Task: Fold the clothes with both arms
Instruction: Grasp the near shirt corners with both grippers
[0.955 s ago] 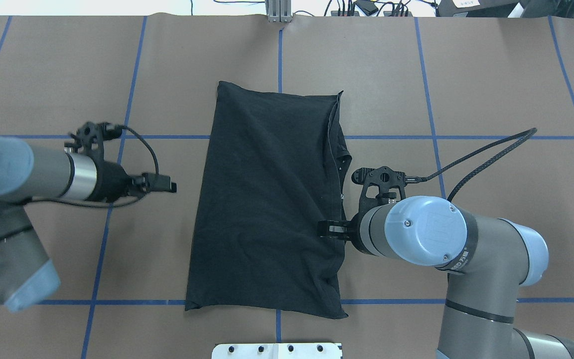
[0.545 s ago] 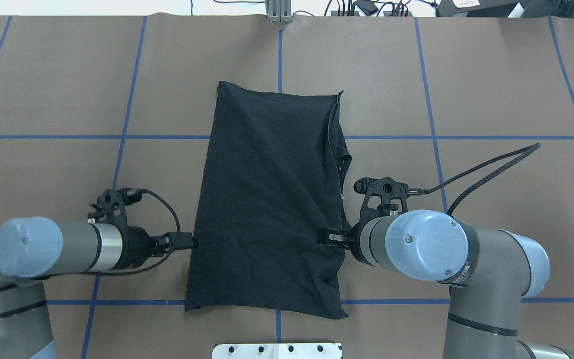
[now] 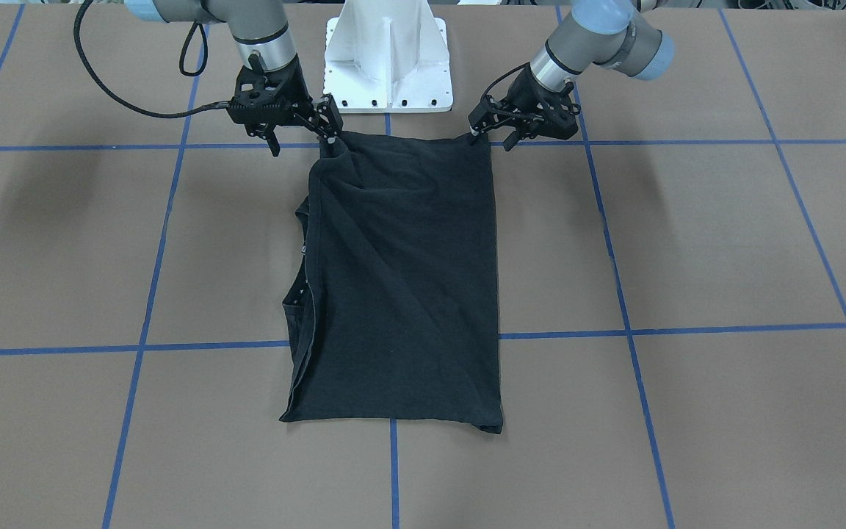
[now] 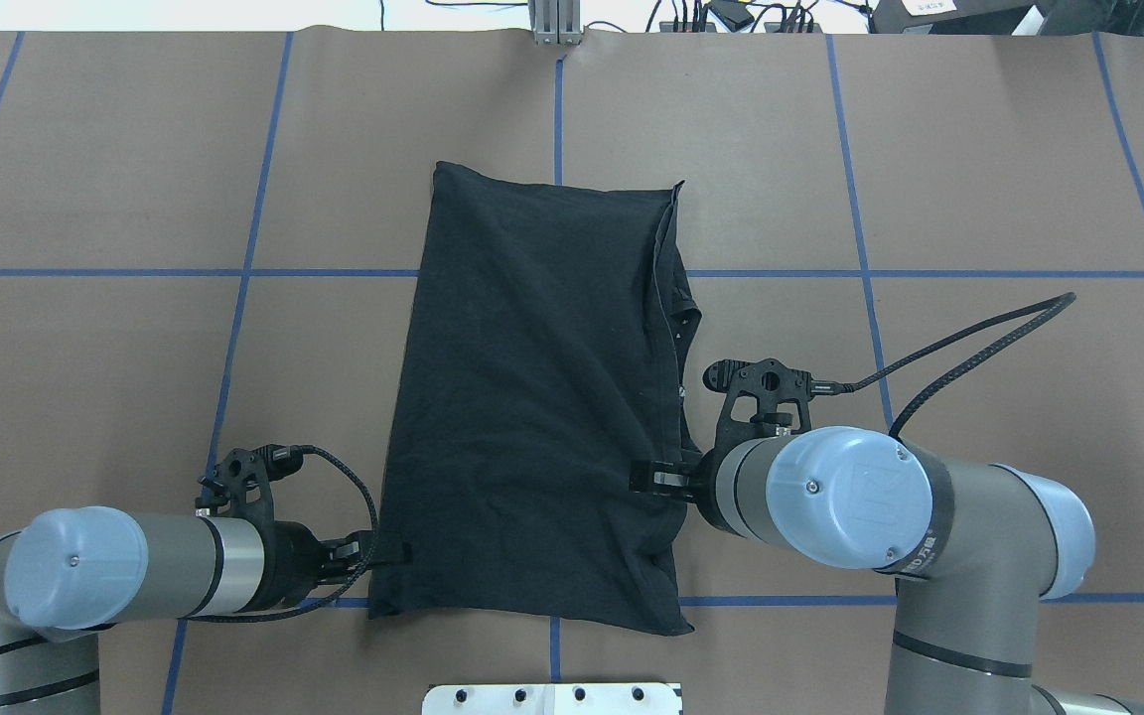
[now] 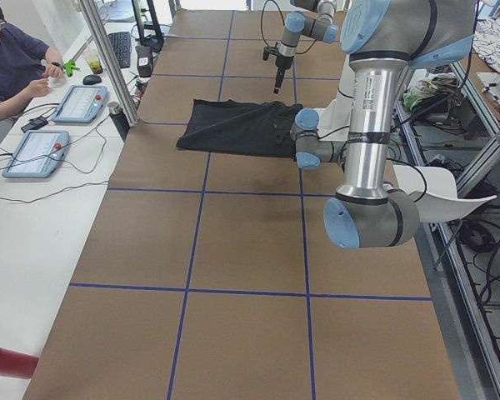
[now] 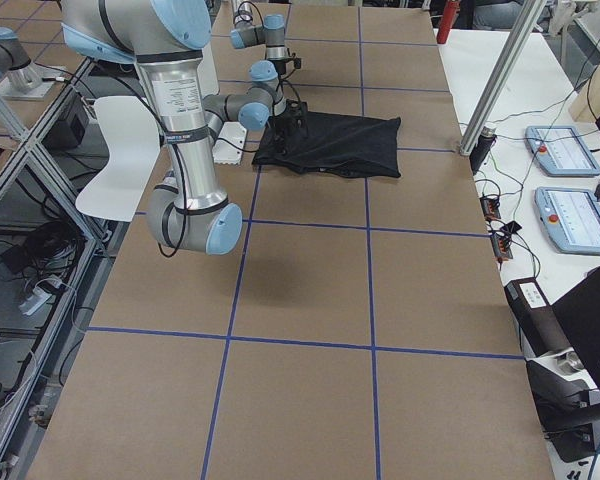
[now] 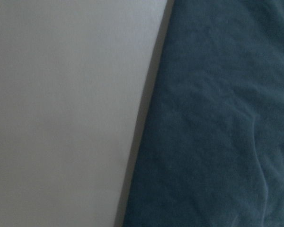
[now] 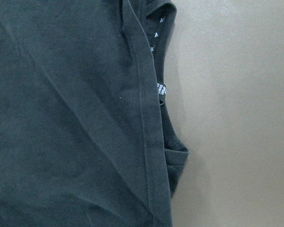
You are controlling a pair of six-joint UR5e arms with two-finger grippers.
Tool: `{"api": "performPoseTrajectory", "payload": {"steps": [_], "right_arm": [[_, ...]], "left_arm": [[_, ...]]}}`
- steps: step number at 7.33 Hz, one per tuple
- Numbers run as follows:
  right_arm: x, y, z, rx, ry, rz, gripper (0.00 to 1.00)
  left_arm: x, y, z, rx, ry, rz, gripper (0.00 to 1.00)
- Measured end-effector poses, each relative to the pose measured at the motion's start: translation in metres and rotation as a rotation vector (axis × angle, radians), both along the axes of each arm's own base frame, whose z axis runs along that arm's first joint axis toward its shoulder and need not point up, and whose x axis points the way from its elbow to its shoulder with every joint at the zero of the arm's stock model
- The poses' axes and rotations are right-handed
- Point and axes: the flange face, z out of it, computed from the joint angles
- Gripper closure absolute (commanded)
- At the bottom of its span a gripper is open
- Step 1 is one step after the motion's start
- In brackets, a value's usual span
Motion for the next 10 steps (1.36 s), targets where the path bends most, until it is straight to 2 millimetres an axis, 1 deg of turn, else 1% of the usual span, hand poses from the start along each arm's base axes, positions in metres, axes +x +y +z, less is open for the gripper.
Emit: {"api": "performPoseTrajectory", "payload": {"steps": [1, 3, 4, 6, 7, 9, 10], "right_arm": [[0.000, 0.001, 0.000, 0.002, 0.000, 0.001, 0.00], [-0.001, 0.001, 0.000, 0.003, 0.001, 0.000, 0.00], [-0.001, 0.001, -0.001, 0.003, -0.001, 0.000, 0.00], [-0.001, 0.002, -0.001, 0.004, -0.002, 0.000, 0.00], [-0.001, 0.002, -0.001, 0.004, -0.002, 0.000, 0.00], [-0.001, 0.002, -0.001, 0.004, -0.002, 0.000, 0.00], [-0.001, 0.002, -0.001, 0.004, -0.002, -0.001, 0.00]], "left_arm": [[0.003, 0.003, 0.001, -0.001, -0.002, 0.005, 0.14], [0.008, 0.009, 0.003, -0.002, -0.006, 0.016, 0.20], [0.009, 0.010, 0.002, -0.002, -0.005, 0.018, 0.24], [0.015, 0.010, 0.001, 0.000, -0.004, 0.021, 0.25], [0.019, 0.011, 0.001, 0.000, -0.004, 0.024, 0.30], [0.022, 0.012, 0.000, 0.000, -0.004, 0.028, 0.48], [0.022, 0.013, 0.001, 0.000, -0.005, 0.028, 0.51]]}}
